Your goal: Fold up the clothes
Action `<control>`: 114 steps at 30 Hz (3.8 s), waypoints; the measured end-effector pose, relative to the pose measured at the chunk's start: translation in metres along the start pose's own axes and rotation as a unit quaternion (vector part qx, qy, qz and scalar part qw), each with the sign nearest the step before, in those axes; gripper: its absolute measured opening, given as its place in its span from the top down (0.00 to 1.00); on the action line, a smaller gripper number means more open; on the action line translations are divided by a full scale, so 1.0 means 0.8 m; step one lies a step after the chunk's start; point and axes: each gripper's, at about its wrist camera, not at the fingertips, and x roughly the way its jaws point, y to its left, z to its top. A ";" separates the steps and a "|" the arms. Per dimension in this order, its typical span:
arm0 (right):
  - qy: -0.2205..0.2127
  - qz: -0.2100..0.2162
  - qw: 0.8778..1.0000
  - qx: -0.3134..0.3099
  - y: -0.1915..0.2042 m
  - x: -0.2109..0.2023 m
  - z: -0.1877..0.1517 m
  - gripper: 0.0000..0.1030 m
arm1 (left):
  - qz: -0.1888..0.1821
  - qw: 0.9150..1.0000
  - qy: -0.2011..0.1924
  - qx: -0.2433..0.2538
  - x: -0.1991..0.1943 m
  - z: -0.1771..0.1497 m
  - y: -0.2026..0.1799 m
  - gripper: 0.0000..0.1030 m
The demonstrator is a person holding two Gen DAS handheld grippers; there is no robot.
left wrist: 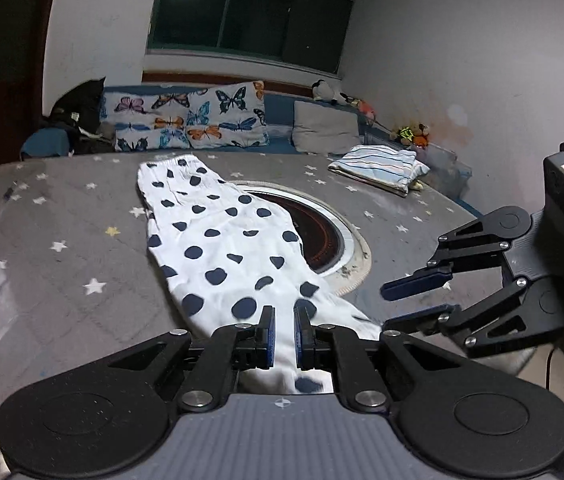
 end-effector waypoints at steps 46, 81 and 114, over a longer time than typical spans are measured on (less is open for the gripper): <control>0.005 0.071 0.986 -0.150 0.082 0.038 0.008 0.67 | 0.028 0.996 0.033 0.078 -0.002 -0.026 0.013 0.56; 0.040 0.157 0.986 -0.033 0.009 0.028 0.051 0.88 | 0.068 0.900 -0.055 0.426 0.038 -0.094 -0.082 0.42; 0.017 0.136 0.973 0.187 -0.117 0.088 0.026 0.62 | -0.068 0.973 -0.141 0.171 -0.128 -0.008 -0.074 0.82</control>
